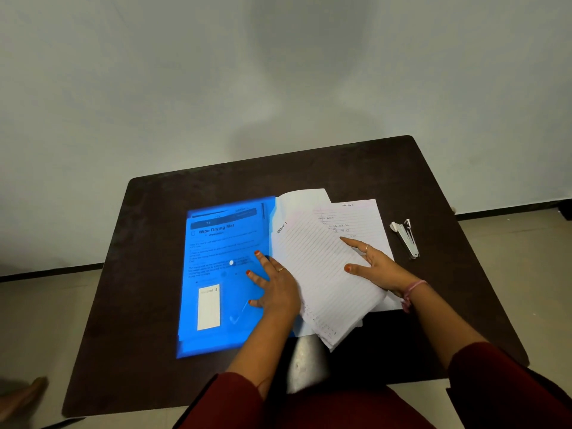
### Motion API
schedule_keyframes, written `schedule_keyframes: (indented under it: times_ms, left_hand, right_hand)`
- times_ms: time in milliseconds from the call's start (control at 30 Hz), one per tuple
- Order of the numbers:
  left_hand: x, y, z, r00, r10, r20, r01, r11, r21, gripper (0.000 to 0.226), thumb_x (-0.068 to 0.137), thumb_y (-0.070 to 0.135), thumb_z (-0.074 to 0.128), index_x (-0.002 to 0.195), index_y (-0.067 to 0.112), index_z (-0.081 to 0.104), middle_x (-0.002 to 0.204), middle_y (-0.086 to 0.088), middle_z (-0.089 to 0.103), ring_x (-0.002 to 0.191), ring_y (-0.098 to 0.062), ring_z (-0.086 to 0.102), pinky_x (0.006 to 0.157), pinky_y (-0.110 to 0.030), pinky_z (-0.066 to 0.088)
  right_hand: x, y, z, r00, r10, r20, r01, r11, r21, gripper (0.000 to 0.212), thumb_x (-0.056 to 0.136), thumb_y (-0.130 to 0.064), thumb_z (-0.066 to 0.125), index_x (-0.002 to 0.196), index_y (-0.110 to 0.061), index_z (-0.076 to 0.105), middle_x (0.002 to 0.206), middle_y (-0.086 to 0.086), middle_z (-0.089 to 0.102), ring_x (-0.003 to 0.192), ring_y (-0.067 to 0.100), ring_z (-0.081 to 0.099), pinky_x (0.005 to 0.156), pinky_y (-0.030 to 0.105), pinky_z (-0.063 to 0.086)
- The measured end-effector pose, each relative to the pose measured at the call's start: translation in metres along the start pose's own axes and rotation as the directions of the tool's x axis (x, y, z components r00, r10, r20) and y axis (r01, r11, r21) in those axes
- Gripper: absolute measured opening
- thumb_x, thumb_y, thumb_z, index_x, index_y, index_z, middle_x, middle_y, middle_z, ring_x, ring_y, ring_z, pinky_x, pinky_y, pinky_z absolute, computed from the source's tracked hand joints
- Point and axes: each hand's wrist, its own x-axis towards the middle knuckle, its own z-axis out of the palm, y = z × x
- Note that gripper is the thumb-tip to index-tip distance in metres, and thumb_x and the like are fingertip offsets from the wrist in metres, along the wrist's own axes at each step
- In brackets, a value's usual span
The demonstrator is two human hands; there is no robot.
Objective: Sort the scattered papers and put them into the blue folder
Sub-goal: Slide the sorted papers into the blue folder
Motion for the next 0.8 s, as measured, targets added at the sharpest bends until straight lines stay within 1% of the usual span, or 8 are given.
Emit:
schedule_keyframes:
  times_ms: [133, 233, 333, 433, 500, 667, 733, 800]
  left_hand:
    - [0.0, -0.001, -0.002, 0.999, 0.006, 0.034, -0.006, 1.0, -0.008, 0.071, 0.099, -0.004, 0.034, 0.147, 0.001, -0.018, 0.15, -0.011, -0.037, 0.143, -0.046, -0.01, 0.102, -0.069, 0.023]
    - [0.001, 0.0, -0.004, 0.998, 0.005, 0.061, -0.005, 1.0, -0.011, 0.072, 0.099, -0.004, 0.035, 0.147, 0.002, -0.019, 0.15, -0.011, -0.038, 0.143, -0.045, -0.01, 0.102, -0.07, 0.021]
    - [0.004, 0.0, -0.003, 0.997, 0.008, 0.079, -0.006, 1.0, -0.031, 0.076, 0.097, -0.006, 0.038, 0.147, 0.003, -0.02, 0.149, -0.01, -0.04, 0.143, -0.045, -0.011, 0.102, -0.07, 0.022]
    - [0.005, 0.001, -0.003, 0.996, 0.008, 0.094, -0.004, 0.999, -0.045, 0.079, 0.096, -0.006, 0.04, 0.146, 0.003, -0.021, 0.149, -0.01, -0.04, 0.142, -0.045, -0.011, 0.102, -0.07, 0.025]
    - [0.005, 0.001, -0.004, 0.995, 0.012, 0.1, -0.008, 0.999, -0.039, 0.081, 0.096, -0.005, 0.041, 0.145, 0.001, -0.023, 0.149, -0.012, -0.04, 0.142, -0.047, -0.01, 0.102, -0.068, 0.028]
    - [0.006, 0.0, -0.003, 0.992, 0.04, 0.118, -0.031, 0.997, -0.072, 0.077, 0.096, -0.007, 0.037, 0.145, 0.0, -0.022, 0.149, -0.012, -0.04, 0.142, -0.048, -0.01, 0.101, -0.069, 0.03]
    - [0.007, 0.0, -0.003, 0.992, 0.045, 0.117, -0.035, 0.996, -0.08, 0.079, 0.095, -0.009, 0.039, 0.145, 0.001, -0.022, 0.148, -0.01, -0.041, 0.142, -0.047, -0.011, 0.101, -0.069, 0.03]
    - [0.007, -0.001, -0.003, 0.993, 0.05, 0.111, -0.041, 0.996, -0.084, 0.084, 0.093, -0.01, 0.043, 0.145, 0.001, -0.021, 0.148, -0.009, -0.042, 0.142, -0.046, -0.012, 0.101, -0.069, 0.03]
  right_hand:
    - [0.014, -0.005, 0.005, 1.0, -0.01, 0.001, 0.01, 0.999, -0.033, 0.062, 0.089, -0.016, 0.064, 0.142, -0.031, 0.035, 0.149, -0.01, 0.034, 0.136, 0.01, 0.032, 0.114, 0.034, 0.027]
    - [0.025, -0.009, 0.009, 1.0, -0.016, -0.022, 0.015, 0.999, -0.046, 0.064, 0.088, -0.017, 0.066, 0.143, -0.028, 0.036, 0.15, -0.008, 0.033, 0.136, 0.013, 0.034, 0.115, 0.037, 0.028]
    - [0.035, -0.011, 0.013, 0.996, -0.026, -0.082, 0.022, 0.999, -0.043, 0.064, 0.087, -0.017, 0.066, 0.143, -0.024, 0.036, 0.149, -0.006, 0.036, 0.136, 0.014, 0.036, 0.114, 0.034, 0.029]
    - [0.041, -0.016, 0.019, 0.99, -0.026, -0.142, 0.028, 0.999, 0.016, 0.064, 0.088, -0.013, 0.065, 0.144, -0.02, 0.036, 0.146, -0.004, 0.039, 0.132, 0.011, 0.038, 0.11, 0.03, 0.032]
    - [0.044, -0.017, 0.024, 0.983, -0.029, -0.179, 0.038, 0.998, 0.051, 0.063, 0.087, -0.013, 0.066, 0.143, -0.021, 0.037, 0.145, -0.003, 0.042, 0.132, 0.014, 0.04, 0.111, 0.034, 0.034]
    - [0.048, -0.012, 0.049, 0.958, -0.059, -0.28, 0.069, 0.997, 0.026, 0.063, 0.087, -0.018, 0.067, 0.142, -0.025, 0.037, 0.147, -0.003, 0.042, 0.133, 0.016, 0.042, 0.111, 0.038, 0.037]
    - [0.045, -0.013, 0.063, 0.942, -0.073, -0.327, 0.085, 0.996, 0.023, 0.063, 0.088, -0.017, 0.066, 0.143, -0.023, 0.036, 0.146, -0.004, 0.04, 0.131, 0.013, 0.041, 0.11, 0.035, 0.036]
    - [0.042, -0.014, 0.076, 0.93, -0.085, -0.357, 0.097, 0.995, 0.016, 0.061, 0.089, -0.016, 0.064, 0.143, -0.02, 0.035, 0.143, -0.004, 0.042, 0.127, 0.009, 0.041, 0.107, 0.026, 0.035]
